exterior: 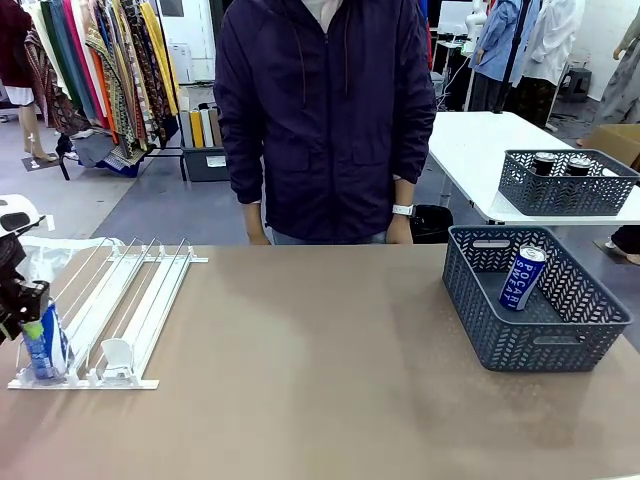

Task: Retrieve and store the cans from the dispenser.
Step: Pick up one can from the Automatic Can Dispenser and place it in the middle of the table.

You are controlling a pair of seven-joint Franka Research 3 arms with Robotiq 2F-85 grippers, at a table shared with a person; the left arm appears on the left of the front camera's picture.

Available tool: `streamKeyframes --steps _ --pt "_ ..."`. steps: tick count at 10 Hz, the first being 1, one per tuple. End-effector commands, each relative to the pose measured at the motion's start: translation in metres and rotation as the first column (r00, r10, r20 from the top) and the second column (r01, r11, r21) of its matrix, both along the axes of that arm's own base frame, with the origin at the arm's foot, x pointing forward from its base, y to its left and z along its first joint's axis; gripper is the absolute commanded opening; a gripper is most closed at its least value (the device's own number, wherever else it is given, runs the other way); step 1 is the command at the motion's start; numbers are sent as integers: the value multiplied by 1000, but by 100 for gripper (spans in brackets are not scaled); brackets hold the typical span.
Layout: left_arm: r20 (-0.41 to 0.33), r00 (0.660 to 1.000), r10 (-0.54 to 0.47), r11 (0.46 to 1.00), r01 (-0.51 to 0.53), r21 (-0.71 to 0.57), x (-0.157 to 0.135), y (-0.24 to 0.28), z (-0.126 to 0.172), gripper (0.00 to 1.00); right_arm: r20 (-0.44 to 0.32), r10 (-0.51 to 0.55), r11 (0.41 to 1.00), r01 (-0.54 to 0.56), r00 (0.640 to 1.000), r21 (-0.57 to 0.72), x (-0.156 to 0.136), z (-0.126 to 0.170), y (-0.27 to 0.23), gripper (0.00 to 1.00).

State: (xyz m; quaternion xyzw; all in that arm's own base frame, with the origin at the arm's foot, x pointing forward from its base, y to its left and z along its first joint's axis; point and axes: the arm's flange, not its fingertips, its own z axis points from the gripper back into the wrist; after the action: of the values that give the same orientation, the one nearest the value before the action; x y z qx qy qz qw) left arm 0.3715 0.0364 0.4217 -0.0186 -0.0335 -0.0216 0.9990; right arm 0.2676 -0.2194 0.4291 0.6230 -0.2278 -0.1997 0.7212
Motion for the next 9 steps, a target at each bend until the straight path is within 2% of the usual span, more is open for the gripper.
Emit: streamKeyframes --steps 1,9 --pt "13 1000 2 1000 -2 -8 -22 1 -8 100 3 1 1000 -1 1000 8 0 3 0 100" --pt "-21 1000 -22 999 21 -30 -12 -6 -23 100 3 1 1000 -1 1000 8 0 3 0 100"
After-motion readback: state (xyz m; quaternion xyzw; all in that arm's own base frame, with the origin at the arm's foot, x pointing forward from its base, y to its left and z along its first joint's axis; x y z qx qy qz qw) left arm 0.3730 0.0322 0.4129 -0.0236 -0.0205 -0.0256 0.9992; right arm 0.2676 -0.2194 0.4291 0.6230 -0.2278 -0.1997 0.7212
